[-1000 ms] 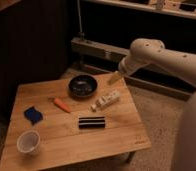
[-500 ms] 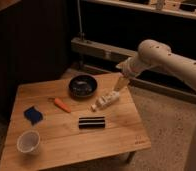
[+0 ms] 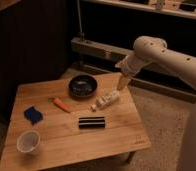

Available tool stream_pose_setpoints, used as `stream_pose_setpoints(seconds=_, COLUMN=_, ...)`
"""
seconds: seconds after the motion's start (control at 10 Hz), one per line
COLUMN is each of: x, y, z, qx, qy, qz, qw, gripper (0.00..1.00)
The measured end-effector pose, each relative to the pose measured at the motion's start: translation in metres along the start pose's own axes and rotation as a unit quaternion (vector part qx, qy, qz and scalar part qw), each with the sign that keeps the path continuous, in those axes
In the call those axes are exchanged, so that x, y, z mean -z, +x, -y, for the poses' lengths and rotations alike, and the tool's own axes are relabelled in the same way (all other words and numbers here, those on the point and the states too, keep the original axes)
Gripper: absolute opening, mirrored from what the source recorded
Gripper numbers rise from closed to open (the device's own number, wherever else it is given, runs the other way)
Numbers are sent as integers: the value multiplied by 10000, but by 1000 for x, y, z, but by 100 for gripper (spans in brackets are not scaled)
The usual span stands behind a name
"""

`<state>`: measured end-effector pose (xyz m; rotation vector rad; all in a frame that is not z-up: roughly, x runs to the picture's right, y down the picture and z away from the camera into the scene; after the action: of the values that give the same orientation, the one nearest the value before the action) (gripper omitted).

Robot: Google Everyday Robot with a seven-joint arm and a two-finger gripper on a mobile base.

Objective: Place the bottle in the ceramic bowl

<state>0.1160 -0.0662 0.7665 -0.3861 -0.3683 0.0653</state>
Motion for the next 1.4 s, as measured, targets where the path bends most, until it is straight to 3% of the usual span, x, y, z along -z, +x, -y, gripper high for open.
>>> stream_pose_setpoints(seconds=0.3, x=-32, y=-1, z=-18, qx=560, qy=-123, qz=373, qw=9977, gripper=80)
stream_pose_setpoints(seconds=0.5, x=-68, y=-6, z=-32, qx=1143, qy=-200, qz=586, qw=9915, gripper=80)
stream_pose_setpoints(seconds=0.7, x=-83, y=-7, z=-38, qx=1481, qy=-242, qz=551, qw=9871, gripper=80)
stream_pose_setpoints(seconds=0.8, x=-97, y=-14, z=-41, qx=1726, qy=-333, qz=509, qw=9831, gripper=80)
stream_pose_setpoints(seconds=1.1, x=-125, y=-15, z=-51, qx=2009, qy=-576, qz=471, qw=9768, gripper=80)
stream_pose_setpoints(seconds=1.4, x=-147, y=-6, z=-62, qx=2068, qy=-714, qz=420, qw=9749, gripper=80)
